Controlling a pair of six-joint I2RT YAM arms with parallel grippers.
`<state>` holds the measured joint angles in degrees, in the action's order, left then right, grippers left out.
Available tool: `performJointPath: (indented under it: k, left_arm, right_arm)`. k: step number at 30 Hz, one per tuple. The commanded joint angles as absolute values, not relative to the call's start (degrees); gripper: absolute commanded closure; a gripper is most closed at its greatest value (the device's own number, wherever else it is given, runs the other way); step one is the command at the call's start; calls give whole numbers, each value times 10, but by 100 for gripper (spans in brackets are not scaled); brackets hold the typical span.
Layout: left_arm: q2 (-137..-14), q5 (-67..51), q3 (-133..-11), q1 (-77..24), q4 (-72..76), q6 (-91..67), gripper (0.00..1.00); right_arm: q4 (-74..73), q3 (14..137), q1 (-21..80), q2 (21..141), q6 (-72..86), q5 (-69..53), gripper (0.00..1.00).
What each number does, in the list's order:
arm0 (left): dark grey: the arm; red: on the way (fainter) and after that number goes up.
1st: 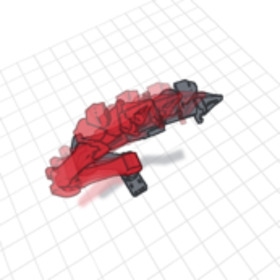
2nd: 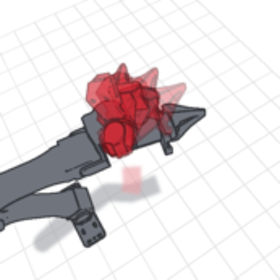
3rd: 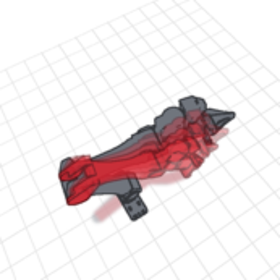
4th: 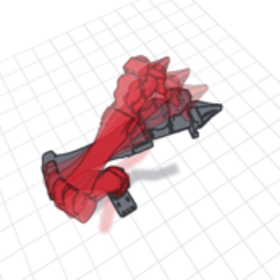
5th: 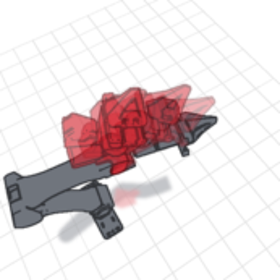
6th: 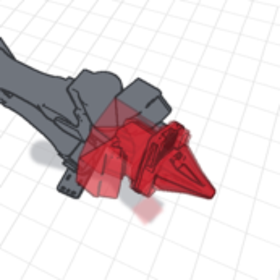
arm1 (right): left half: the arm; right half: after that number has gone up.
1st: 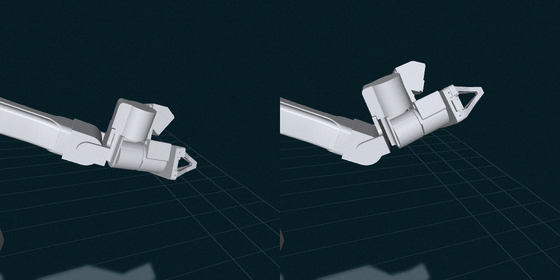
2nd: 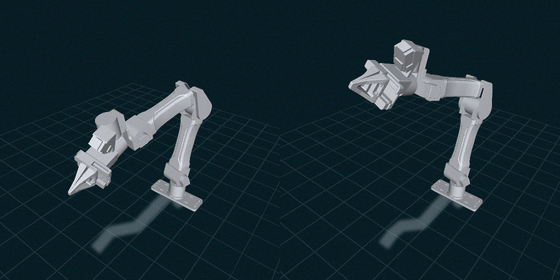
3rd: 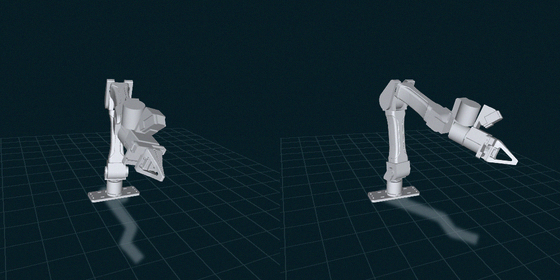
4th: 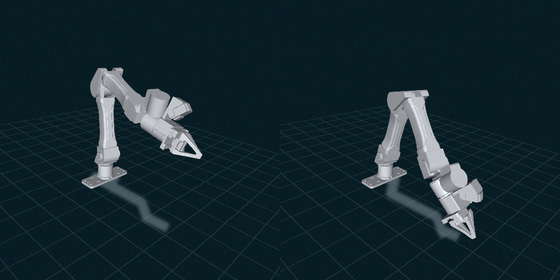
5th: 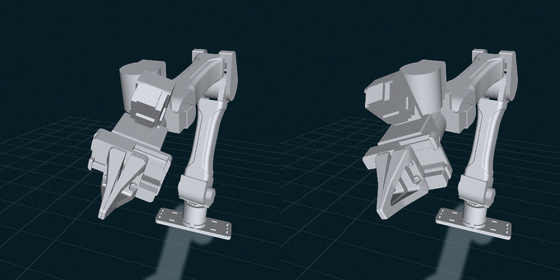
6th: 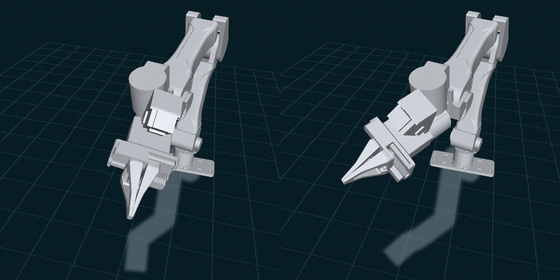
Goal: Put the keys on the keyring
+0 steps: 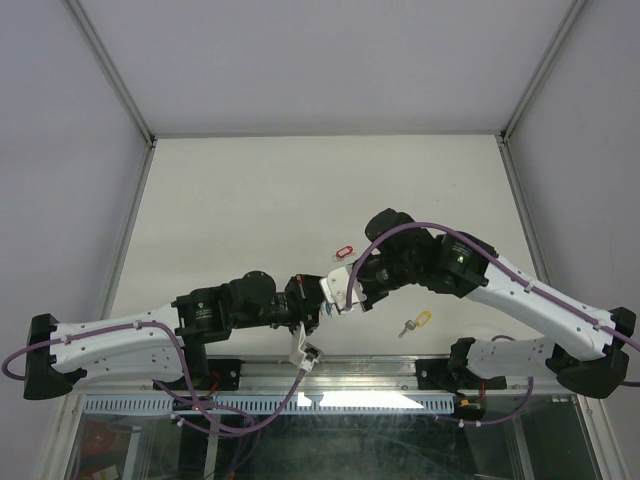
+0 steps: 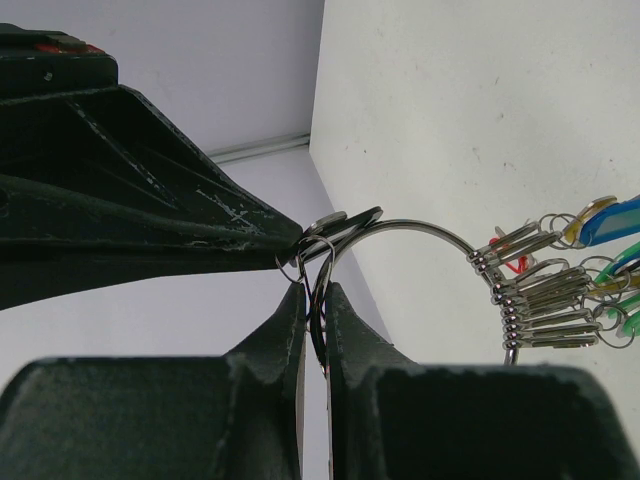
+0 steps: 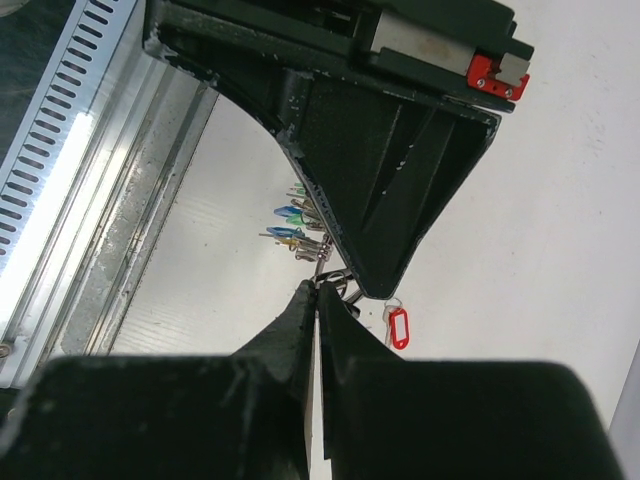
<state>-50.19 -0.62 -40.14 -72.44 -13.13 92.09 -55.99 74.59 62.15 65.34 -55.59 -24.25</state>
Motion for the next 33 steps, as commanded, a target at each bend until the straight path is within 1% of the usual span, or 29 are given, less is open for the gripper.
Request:
performJointPath:
  k: [1, 12, 21, 33]
  left_arm:
    - [-490, 16, -439, -721, -78, 917, 100]
    - [-491, 10, -438, -721, -78, 919, 100]
    - [-492, 3, -436, -723, -78, 921, 100]
    - [-490, 6, -433, -729, -79, 923, 100]
  right_arm:
    - [-611, 755, 632, 646, -528, -266, 100]
    - [-593, 759, 631, 626, -532, -221, 100]
    - [-582, 775, 630, 633, -548, -199, 100]
    - [-531, 771, 626, 628, -556, -151, 100]
